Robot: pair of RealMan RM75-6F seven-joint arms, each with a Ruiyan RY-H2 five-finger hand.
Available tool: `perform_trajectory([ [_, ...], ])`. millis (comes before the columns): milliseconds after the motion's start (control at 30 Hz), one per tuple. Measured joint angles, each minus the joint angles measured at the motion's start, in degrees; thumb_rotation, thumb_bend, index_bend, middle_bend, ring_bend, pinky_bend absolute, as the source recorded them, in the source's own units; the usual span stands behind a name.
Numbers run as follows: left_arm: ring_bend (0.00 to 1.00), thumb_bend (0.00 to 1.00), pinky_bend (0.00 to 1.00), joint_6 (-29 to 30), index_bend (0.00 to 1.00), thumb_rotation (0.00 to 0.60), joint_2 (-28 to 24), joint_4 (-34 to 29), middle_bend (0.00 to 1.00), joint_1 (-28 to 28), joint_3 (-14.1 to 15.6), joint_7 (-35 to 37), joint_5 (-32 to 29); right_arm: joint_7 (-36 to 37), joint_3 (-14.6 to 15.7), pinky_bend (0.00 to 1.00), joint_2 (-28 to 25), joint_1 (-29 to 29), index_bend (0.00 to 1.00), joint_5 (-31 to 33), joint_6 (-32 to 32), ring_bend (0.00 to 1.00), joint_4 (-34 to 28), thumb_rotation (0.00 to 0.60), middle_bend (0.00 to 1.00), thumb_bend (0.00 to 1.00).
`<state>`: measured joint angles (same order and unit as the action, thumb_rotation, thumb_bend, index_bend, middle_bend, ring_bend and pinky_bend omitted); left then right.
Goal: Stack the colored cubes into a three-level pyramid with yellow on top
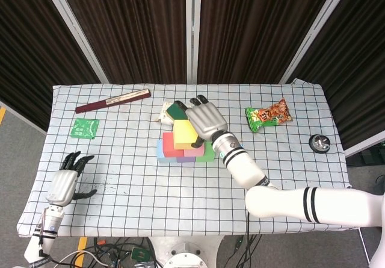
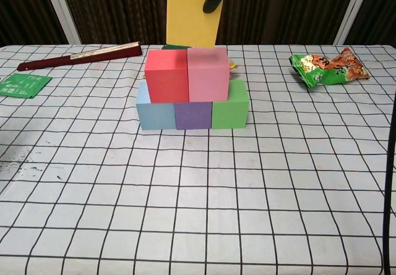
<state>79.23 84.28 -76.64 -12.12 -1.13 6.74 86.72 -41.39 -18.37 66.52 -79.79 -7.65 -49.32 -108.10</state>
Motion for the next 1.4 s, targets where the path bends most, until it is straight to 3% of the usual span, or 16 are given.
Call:
perform_trajectory([
  [267, 0.02, 0.00, 0.04, 2.5, 0.16, 0.600, 0.5, 0.9, 0.20, 0.4, -0.7, 0.7, 0.8, -1.1, 3.1, 0.00, -0.3, -2.9, 0.00, 2.3, 0.4, 0.09, 0.0, 0.600, 0.51, 0.12],
  [567, 0.02, 0.00, 0.04, 6.1, 0.16, 0.600, 0.6, 2.1, 0.20, 0.9, -1.9, 0.4, 1.7, -0.9, 4.5, 0.00, 1.9, -6.0, 0.00, 4.0, 0.3, 0.09, 2.8, 0.600, 0.51, 0.12],
  [1400, 0.02, 0.00, 0.04, 7.3, 0.17, 0.600, 0.1, 2.3, 0.20, 1.2, -2.9, 1.4, 1.2, 0.1, 7.0, 0.00, 4.9, -10.1, 0.00, 6.2, 3.2, 0.09, 8.9, 0.600, 0.51, 0.12],
])
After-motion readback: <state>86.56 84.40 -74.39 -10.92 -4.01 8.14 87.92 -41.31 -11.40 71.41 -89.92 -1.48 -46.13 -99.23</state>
